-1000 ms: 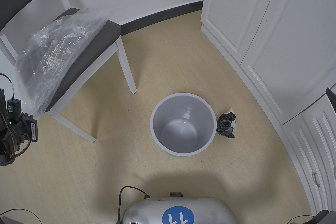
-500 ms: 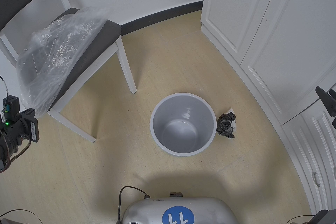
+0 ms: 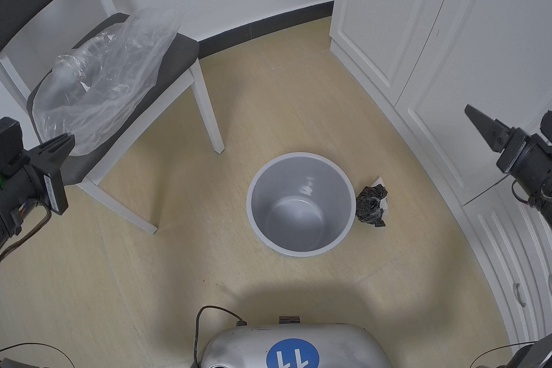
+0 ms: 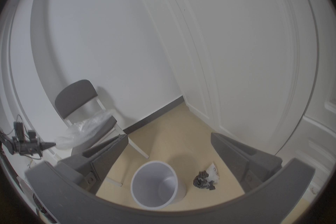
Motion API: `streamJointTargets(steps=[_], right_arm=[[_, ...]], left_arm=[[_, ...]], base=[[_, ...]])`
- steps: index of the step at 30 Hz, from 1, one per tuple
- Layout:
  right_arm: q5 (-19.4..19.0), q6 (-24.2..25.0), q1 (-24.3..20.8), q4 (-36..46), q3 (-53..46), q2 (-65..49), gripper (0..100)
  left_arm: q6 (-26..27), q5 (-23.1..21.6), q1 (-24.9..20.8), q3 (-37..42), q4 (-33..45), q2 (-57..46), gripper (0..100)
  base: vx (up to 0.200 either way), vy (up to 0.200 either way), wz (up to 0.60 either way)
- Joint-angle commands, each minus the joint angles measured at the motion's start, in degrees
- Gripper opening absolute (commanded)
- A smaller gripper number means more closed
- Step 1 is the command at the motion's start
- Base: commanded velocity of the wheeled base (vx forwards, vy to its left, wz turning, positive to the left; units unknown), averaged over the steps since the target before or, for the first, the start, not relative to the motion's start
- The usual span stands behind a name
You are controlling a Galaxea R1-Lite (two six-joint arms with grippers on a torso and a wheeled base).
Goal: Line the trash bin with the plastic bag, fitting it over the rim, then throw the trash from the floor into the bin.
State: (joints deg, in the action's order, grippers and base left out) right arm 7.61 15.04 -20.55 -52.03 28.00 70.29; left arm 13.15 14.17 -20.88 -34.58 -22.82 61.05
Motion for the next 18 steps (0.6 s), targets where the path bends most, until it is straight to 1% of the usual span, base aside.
streamJointTargets(steps=[1, 3, 6, 9, 11, 12, 13, 14, 15, 16, 18], right_arm=[[0.65, 0.07, -1.42, -0.27, -1.28, 2.75, 100], [0.48, -0.28, -1.42, 0.44, -1.55, 1.34, 100], [0.30, -1.86, -1.24, 0.53, -1.55, 0.20, 100], [0.48, -3.53, -1.16, 0.53, -1.99, -1.03, 100], [0.48, -4.50, -1.16, 0.44, -2.07, -1.82, 100], [0.48, -4.67, -1.07, 0.53, -2.07, -1.82, 100], [0.48, -5.11, -0.89, 0.53, -1.90, -2.00, 100], [0.48, -5.20, -0.80, 0.44, -1.81, -2.18, 100], [0.48, -5.20, -0.80, 0.44, -1.81, -2.18, 100], [0.48, -5.20, -0.80, 0.44, -2.07, -2.62, 100], [0.48, -5.20, -1.16, 0.61, -2.25, -2.79, 100]], left_arm=[[0.12, -0.10, -2.41, -2.07, 0.06, -0.85, 0], [0.29, -0.10, -2.58, -2.42, -0.03, -0.93, 0], [0.65, -0.10, -4.08, -4.26, 0.15, -1.02, 0], [1.00, 0.42, -7.51, -6.99, 0.32, -1.02, 0], [2.23, 0.95, -9.97, -7.78, 1.38, -1.28, 0], [2.40, 0.95, -10.06, -7.78, 1.46, -1.37, 0], [4.16, 1.39, -10.93, -8.04, 2.52, -2.25, 0], [7.24, 1.65, -11.64, -8.75, 4.19, -3.39, 0], [7.24, 1.65, -11.64, -8.75, 4.19, -3.39, 0], [9.43, 1.57, -12.60, -9.54, 5.59, -3.83, 0], [9.70, 1.57, -13.75, -10.42, 5.95, -3.92, 0]], base=[[0.000, 0.000, 0.00], [0.000, 0.000, 0.00], [0.000, 0.000, 0.00], [0.000, 0.000, 0.00], [0.000, 0.000, 0.00], [0.000, 0.000, 0.00], [0.000, 0.000, 0.00], [0.000, 0.000, 0.00], [0.000, 0.000, 0.00], [0.000, 0.000, 0.00], [0.000, 0.000, 0.00]])
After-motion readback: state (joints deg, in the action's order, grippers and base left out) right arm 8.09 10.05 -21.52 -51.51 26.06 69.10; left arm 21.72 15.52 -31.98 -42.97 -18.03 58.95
